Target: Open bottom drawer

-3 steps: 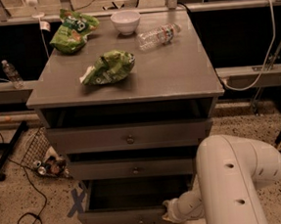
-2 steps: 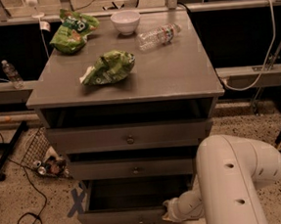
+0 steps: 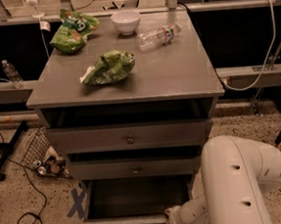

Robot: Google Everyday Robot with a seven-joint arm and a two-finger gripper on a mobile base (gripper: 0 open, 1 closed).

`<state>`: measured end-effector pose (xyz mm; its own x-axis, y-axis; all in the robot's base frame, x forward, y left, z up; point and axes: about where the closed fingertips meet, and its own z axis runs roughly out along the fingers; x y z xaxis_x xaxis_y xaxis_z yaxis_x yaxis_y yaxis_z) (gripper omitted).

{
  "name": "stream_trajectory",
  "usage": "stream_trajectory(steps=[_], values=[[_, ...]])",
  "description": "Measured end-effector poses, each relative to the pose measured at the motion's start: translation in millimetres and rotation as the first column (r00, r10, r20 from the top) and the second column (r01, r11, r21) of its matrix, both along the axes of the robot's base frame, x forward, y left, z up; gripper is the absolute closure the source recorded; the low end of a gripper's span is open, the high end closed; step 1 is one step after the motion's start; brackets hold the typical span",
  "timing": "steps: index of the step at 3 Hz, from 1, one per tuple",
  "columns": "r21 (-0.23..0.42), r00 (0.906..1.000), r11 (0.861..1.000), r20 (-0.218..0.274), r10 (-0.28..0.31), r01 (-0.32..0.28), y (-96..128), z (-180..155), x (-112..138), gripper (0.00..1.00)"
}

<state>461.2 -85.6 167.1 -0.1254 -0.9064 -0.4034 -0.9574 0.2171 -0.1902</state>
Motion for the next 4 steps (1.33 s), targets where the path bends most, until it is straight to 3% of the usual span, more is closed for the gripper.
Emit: stream_trajectory(steps=[1, 2, 4], values=[[0.0, 1.0, 1.0, 0.0, 0.0, 0.0, 0, 0, 0, 1.0], [0.015, 0.9986, 0.999, -0.014, -0.052, 0.052, 1, -1, -36, 1.0], [0.017, 0.9982, 0.998, -0.016, -0.057, 0.058, 1, -1, -40, 1.0]])
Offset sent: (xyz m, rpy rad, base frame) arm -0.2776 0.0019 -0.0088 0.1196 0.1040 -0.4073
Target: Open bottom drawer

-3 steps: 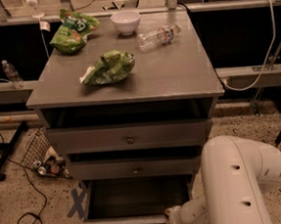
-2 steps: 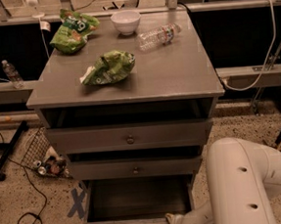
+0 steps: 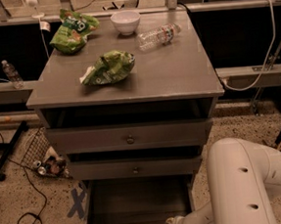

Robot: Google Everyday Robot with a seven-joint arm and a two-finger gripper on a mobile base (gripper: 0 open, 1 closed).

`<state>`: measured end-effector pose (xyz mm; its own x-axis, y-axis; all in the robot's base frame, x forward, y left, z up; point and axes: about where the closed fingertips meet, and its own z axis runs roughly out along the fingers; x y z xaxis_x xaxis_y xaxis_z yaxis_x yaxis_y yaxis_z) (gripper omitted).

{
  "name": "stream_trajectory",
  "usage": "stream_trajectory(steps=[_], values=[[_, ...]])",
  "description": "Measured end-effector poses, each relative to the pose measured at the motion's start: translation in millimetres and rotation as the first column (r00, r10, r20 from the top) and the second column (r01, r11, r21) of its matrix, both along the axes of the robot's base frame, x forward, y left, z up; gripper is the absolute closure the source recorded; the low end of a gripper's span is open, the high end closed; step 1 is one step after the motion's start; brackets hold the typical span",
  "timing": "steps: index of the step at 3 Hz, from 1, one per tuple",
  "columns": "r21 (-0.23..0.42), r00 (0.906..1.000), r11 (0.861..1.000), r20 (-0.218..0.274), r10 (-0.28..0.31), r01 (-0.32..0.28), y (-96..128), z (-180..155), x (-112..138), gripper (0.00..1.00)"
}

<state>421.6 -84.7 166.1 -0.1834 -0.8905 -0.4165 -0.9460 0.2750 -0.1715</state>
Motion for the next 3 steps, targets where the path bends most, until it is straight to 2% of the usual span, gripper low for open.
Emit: stream_trajectory(steps=[1, 2, 3], values=[[0.001, 1.0, 1.0, -0.001, 0.001, -0.001, 0.8, -0.5, -0.5, 0.82], [0.001, 1.0, 1.0, -0.002, 0.001, -0.001, 1.1, -0.5, -0.7, 0.51], [0.001, 1.0, 1.0, -0.002, 0.001, -0.001, 1.1, -0.5, -0.7, 0.28]])
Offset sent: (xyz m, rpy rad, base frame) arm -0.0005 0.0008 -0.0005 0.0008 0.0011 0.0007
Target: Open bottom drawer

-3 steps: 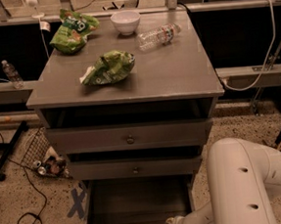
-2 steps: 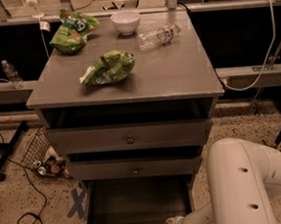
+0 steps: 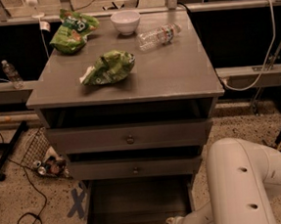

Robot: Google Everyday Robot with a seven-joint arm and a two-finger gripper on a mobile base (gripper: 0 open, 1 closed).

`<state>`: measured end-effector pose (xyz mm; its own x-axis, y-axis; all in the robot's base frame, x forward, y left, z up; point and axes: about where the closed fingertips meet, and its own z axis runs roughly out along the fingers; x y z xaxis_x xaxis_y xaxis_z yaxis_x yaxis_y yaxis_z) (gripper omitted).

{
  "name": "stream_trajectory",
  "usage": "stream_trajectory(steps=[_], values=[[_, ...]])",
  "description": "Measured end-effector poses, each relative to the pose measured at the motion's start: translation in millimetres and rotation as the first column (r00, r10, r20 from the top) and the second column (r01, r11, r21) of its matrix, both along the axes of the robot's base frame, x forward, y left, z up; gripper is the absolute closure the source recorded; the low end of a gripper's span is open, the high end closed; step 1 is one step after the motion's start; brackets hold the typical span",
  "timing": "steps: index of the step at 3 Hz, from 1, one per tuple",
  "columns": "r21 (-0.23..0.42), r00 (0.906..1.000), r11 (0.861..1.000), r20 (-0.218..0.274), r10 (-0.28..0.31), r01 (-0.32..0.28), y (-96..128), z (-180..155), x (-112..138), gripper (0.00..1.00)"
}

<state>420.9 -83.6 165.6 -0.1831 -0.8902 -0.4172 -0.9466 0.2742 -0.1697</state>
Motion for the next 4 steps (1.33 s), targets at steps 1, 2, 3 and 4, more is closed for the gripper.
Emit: stream_trajectory(steps=[1, 2, 3, 4], values=[[0.001, 1.0, 1.0, -0.001, 0.001, -0.001, 1, -1, -1, 0.04], [0.005, 1.0, 1.0, 0.004, 0.002, -0.002, 0, 1, 0, 0.0], [0.028, 0.9993, 1.0, 0.037, 0.003, -0.004, -3, 14, 9, 0.0], [0.072, 0.9973, 0.997, 0.074, -0.002, -0.003, -27, 44, 21, 0.0]])
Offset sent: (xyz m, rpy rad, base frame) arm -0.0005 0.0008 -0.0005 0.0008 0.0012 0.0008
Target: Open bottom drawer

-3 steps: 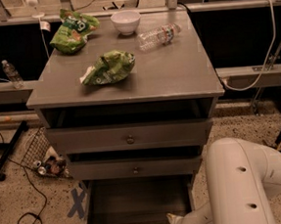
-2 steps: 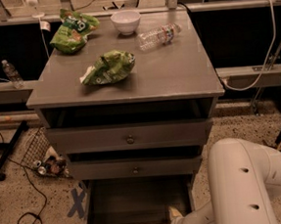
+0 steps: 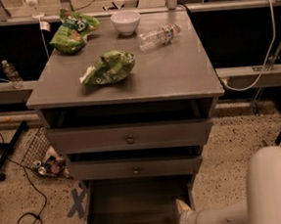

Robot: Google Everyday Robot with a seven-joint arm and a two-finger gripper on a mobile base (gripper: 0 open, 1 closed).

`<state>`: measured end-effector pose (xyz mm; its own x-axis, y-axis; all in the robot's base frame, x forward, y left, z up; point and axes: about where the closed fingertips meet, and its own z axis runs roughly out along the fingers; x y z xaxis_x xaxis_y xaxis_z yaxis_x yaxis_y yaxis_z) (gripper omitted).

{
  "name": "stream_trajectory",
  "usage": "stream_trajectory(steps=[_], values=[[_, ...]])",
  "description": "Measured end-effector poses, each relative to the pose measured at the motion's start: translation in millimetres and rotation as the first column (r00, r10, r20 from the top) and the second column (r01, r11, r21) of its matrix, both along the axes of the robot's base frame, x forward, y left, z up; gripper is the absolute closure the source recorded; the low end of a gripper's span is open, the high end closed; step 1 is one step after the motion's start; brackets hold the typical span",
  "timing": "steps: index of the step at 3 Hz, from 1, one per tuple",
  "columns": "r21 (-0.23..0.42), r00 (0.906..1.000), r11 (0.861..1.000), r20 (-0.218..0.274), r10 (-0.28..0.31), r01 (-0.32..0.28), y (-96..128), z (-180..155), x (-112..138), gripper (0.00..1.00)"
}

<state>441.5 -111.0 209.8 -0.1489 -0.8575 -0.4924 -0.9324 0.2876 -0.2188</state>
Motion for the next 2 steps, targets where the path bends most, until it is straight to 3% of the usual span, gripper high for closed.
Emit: stream_trajectory(steps=[2], values=[[0.038, 0.9977, 0.998, 0.034, -0.06, 0.058, -56, 60, 10, 0.0]])
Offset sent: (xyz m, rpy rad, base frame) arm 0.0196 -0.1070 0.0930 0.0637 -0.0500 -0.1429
